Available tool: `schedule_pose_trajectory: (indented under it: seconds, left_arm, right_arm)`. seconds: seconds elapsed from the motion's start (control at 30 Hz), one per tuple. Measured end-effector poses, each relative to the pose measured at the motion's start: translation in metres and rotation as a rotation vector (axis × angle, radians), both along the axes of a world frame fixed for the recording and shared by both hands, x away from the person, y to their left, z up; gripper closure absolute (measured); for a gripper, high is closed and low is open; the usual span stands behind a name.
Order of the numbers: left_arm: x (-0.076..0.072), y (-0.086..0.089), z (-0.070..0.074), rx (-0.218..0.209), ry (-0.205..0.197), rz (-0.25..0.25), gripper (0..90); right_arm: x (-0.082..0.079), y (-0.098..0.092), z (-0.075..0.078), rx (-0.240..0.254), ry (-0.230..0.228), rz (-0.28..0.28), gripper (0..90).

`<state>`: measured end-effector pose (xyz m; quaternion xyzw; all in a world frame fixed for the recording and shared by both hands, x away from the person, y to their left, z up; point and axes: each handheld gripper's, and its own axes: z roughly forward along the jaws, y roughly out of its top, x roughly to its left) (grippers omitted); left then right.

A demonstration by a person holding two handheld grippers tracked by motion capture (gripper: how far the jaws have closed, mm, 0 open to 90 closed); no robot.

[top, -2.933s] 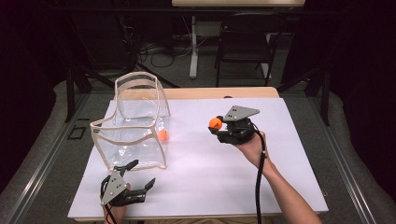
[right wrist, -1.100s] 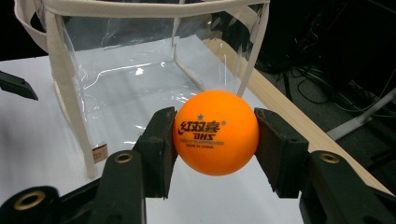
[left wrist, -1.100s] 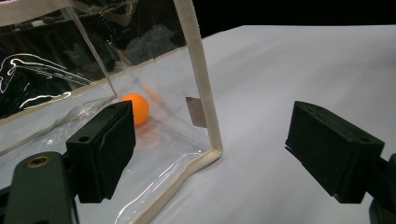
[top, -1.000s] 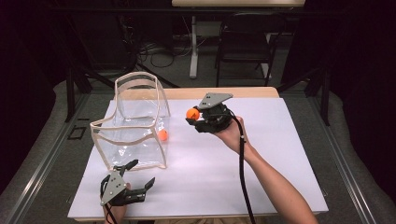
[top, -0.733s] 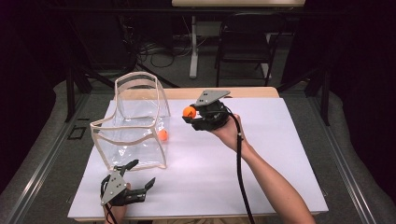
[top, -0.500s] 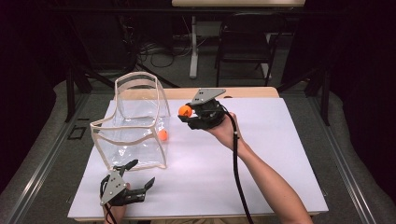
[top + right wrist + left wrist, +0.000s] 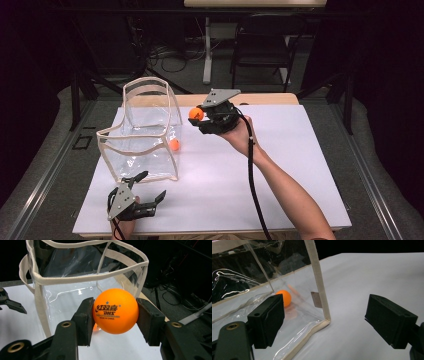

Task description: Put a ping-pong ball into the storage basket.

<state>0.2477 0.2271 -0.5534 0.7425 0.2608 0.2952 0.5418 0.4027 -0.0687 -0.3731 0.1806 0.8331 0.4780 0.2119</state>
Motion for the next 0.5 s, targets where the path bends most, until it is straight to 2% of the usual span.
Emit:
schedule_pose_trajectory:
  seconds: [0.5]
  left_arm:
    - [0.0015,-0.0013,-0.0002,0.000,0.000,-0.008,15.4]
  right_arm:
    - [0.0046,0.0077,0.0088,-0.008,-0.008,0.006,50.5]
